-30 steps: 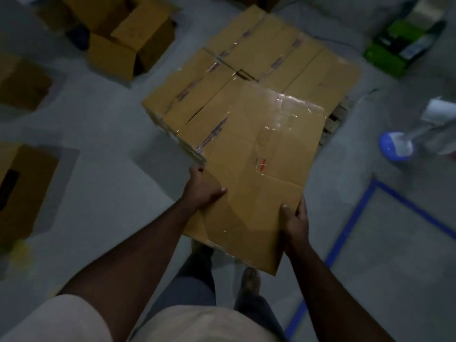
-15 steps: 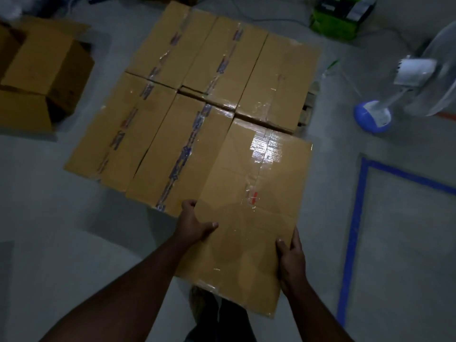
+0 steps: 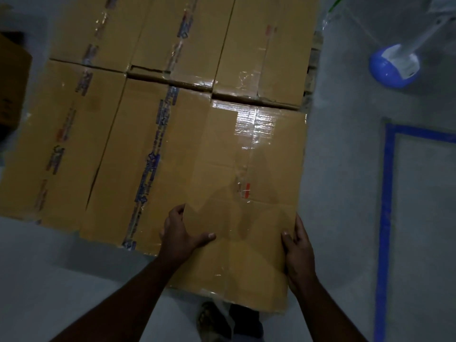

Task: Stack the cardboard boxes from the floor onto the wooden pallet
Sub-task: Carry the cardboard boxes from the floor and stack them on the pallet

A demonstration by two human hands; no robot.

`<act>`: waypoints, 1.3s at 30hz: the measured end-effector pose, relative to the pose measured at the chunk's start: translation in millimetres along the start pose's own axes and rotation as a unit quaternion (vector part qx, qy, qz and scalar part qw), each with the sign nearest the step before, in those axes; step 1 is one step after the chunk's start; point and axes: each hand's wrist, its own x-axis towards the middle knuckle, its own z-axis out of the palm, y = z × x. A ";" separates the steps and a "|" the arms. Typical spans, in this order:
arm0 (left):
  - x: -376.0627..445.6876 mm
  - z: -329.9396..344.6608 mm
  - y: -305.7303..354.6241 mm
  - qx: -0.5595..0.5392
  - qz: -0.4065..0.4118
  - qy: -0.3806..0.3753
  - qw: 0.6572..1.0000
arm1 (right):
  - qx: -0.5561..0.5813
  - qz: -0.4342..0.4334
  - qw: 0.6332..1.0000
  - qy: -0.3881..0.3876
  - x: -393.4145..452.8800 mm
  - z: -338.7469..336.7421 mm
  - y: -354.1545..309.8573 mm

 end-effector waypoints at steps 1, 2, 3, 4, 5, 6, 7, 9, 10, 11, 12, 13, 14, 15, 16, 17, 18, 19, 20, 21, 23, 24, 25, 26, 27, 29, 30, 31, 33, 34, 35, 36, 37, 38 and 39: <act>3.9 2.2 -1.4 0.013 0.004 0.006 1.000 | 0.000 0.000 1.000 0.003 5.7 2.3 1.1; 7.8 4.8 -2.1 0.024 0.010 0.014 1.000 | 0.000 -0.002 1.000 0.005 11.1 4.5 2.1; 11.7 7.3 -1.9 0.033 0.017 0.023 0.999 | 0.002 -0.001 1.000 0.008 15.9 5.8 3.0; 16.4 9.6 -1.5 0.046 0.025 0.034 0.998 | 0.002 0.001 1.000 0.009 20.4 6.7 5.6; 21.4 11.8 -1.0 0.065 0.033 0.042 0.996 | 0.002 0.002 1.000 0.006 23.5 8.0 8.3; 26.2 13.8 -0.8 0.087 0.041 0.048 0.994 | 0.002 0.002 1.000 0.001 26.3 8.8 11.4; 30.7 15.6 -1.5 0.111 0.045 0.048 0.992 | 0.002 0.001 1.000 -0.002 29.5 9.3 14.9; 35.8 17.4 -5.6 0.145 0.051 0.036 0.987 | -0.007 -0.006 1.000 0.002 36.5 11.2 20.7; 36.9 17.6 -9.9 0.153 0.059 0.028 0.986 | -0.016 -0.012 1.000 0.004 40.6 12.5 22.2; 37.3 16.8 -14.9 0.160 0.070 0.017 0.985 | -0.026 -0.019 0.999 0.005 45.0 13.6 24.3; 37.8 15.7 -21.0 0.170 0.085 0.001 0.982 | -0.032 -0.023 0.999 0.005 48.7 15.9 26.1; 37.8 13.4 -26.9 0.190 0.104 -0.025 0.976 | -0.037 -0.023 0.999 0.008 51.3 19.1 26.8; 37.4 11.0 -33.1 0.223 0.124 -0.063 0.965 | -0.043 -0.024 0.999 0.015 52.0 22.7 26.2; 35.9 8.7 -38.1 0.267 0.147 -0.105 0.947 | -0.056 -0.027 0.998 0.028 50.6 26.2 24.6; 33.7 6.9 -43.1 0.319 0.167 -0.143 0.922 | -0.070 -0.031 0.996 0.037 48.0 29.4 23.0; 30.7 5.8 -46.9 0.371 0.186 -0.168 0.894 | -0.088 -0.033 0.995 0.042 43.7 32.3 22.3; 27.9 5.2 -50.4 0.410 0.199 -0.180 0.872 | -0.108 -0.039 0.993 0.037 39.1 33.9 23.5; 25.9 4.7 -52.6 0.433 0.204 -0.187 0.858 | -0.131 -0.049 0.990 0.027 34.4 34.0 27.1; 24.5 4.0 -53.4 0.445 0.205 -0.190 0.851 | -0.157 -0.061 0.986 0.010 28.5 32.6 33.4; 23.6 3.0 -52.9 0.453 0.208 -0.192 0.846 | -0.189 -0.067 0.980 -0.012 21.6 30.2 39.7; 23.9 0.4 -53.0 0.471 0.219 -0.196 0.831 | -0.277 -0.064 0.957 -0.057 5.9 21.2 52.3; 23.4 -1.3 -53.4 0.481 0.224 -0.199 0.824 | -0.331 -0.067 0.938 -0.078 -2.4 15.3 60.2; 23.3 -3.1 -54.3 0.485 0.229 -0.202 0.820 | -0.380 -0.074 0.916 -0.101 -10.6 9.8 68.4; 22.3 -5.0 -55.8 0.484 0.233 -0.202 0.819 | -0.413 -0.089 0.898 -0.123 -17.9 4.7 77.2; 21.6 -5.9 -56.5 0.480 0.236 -0.200 0.821 | -0.430 -0.112 0.885 -0.142 -22.2 0.2 85.8; 21.1 -6.1 -59.2 0.473 0.243 -0.194 0.824 | -0.436 -0.153 0.873 -0.157 -25.3 -3.2 95.4; 20.4 -6.1 -60.5 0.469 0.247 -0.192 0.826 | -0.430 -0.158 0.875 -0.157 -24.2 -3.8 98.4; 19.6 -6.2 -61.6 0.466 0.251 -0.192 0.827 | -0.424 -0.158 0.878 -0.157 -22.7 -3.5 99.1; 19.2 -6.3 -64.7 0.464 0.255 -0.190 0.827 | -0.414 -0.173 0.880 -0.155 -20.7 -3.3 100.3; 19.5 -6.4 -65.6 0.464 0.256 -0.188 0.827 | -0.410 -0.192 0.879 -0.149 -20.1 -3.6 102.0; 20.5 -6.2 -66.7 0.462 0.258 -0.184 0.828 | -0.407 -0.211 0.878 -0.140 -20.1 -3.3 102.8; 21.4 -6.2 -67.2 0.459 0.260 -0.182 0.830 | -0.405 -0.223 0.877 -0.130 -19.8 -2.6 104.0; 22.2 -6.0 -67.4 0.454 0.262 -0.180 0.833 | -0.405 -0.228 0.877 -0.121 -18.8 -1.4 104.3; 23.0 -5.7 -68.2 0.447 0.264 -0.178 0.836 | -0.406 -0.232 0.877 -0.114 -17.2 -0.4 105.0; 23.7 -5.3 -68.8 0.441 0.266 -0.176 0.839 | -0.409 -0.235 0.875 -0.110 -16.1 0.5 105.2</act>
